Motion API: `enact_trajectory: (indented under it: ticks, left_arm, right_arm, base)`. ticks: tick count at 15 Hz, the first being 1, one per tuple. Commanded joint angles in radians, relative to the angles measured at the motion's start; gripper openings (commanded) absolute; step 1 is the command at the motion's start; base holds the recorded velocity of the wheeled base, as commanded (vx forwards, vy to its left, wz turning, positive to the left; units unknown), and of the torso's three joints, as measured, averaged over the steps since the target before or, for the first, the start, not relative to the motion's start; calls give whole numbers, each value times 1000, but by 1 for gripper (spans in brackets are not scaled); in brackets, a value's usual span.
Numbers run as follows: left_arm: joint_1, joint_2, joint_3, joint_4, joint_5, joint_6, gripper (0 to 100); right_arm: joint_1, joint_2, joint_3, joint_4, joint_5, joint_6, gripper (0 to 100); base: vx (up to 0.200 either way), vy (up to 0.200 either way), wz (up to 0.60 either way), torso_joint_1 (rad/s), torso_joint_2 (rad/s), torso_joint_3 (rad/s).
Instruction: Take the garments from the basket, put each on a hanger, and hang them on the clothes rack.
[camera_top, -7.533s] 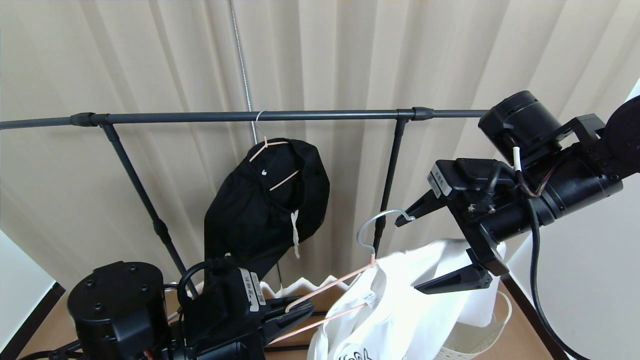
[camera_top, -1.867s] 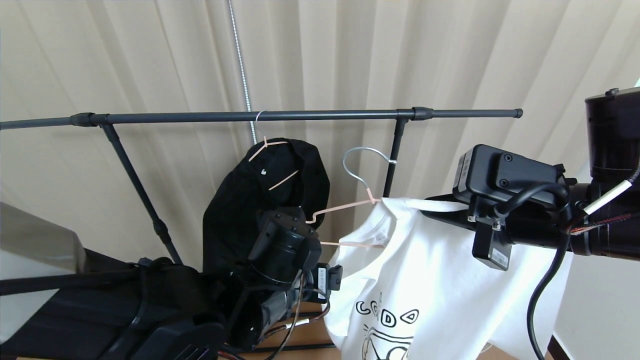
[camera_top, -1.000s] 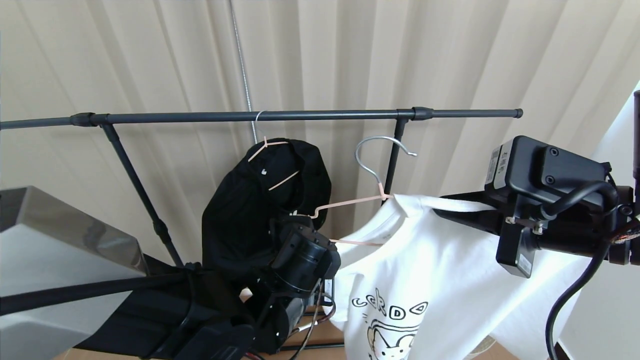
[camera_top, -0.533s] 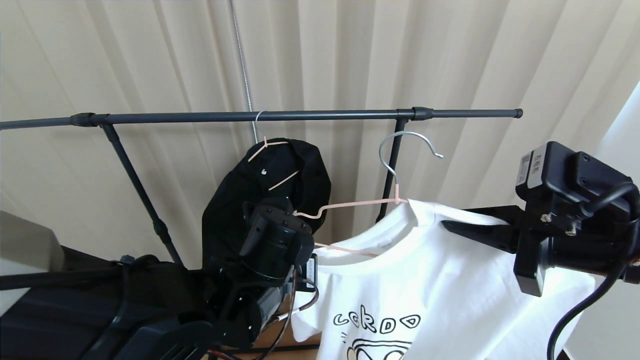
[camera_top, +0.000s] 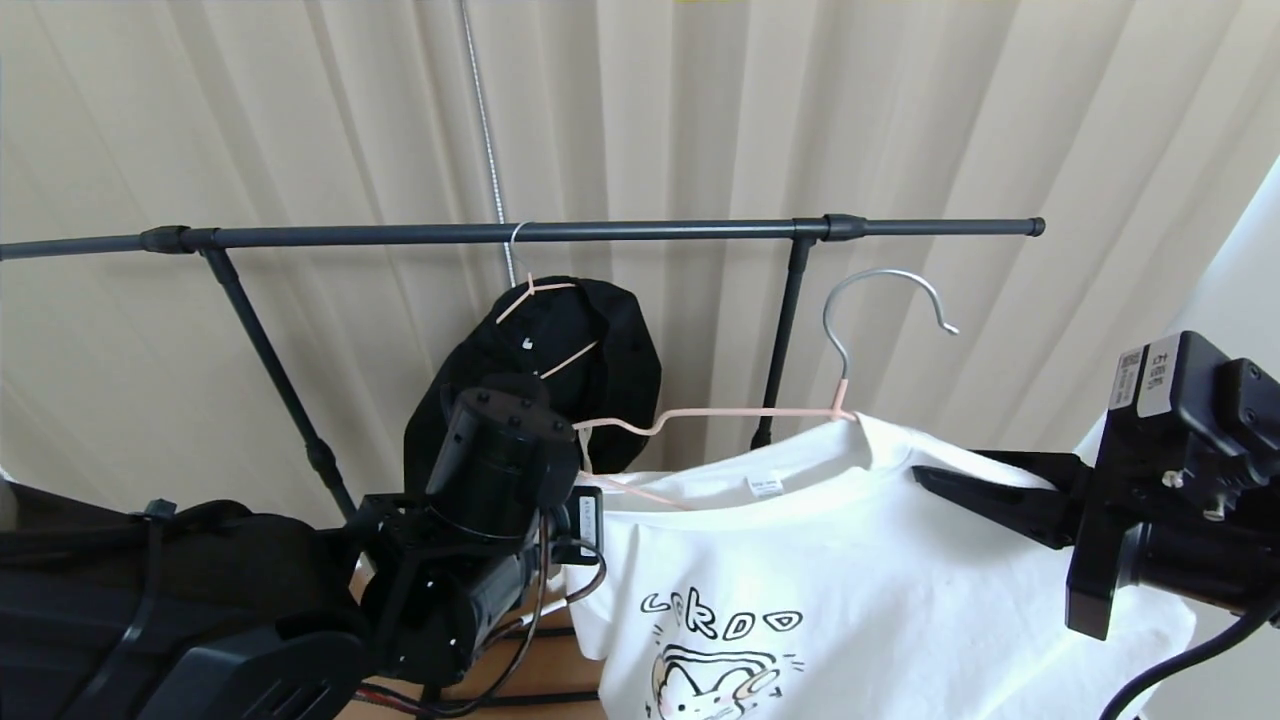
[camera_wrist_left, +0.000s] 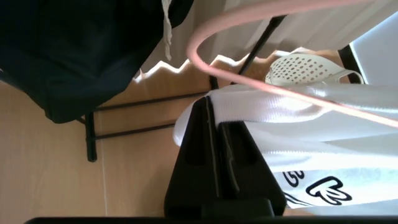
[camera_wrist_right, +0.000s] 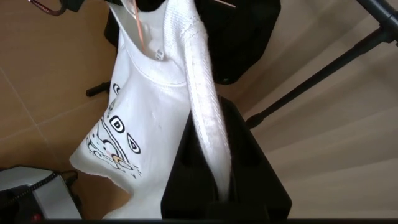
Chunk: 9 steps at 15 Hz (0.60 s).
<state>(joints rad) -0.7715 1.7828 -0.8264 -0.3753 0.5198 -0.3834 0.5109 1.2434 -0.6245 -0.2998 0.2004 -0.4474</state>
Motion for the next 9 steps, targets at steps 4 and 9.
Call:
enact_trajectory:
  ticks: [4,9]
  left_arm:
    - [57,-11,-2,-1,0,14,0]
    - [72,-13,-7,-70,0,112,0]
  right_arm:
    - [-3,-24,31,-2,-1,0,0]
    - [-25,-32,57,-1,-6,-5,0]
  base:
    - [0,0,0,0,0,0]
    - [0,0,0,0,0,0]
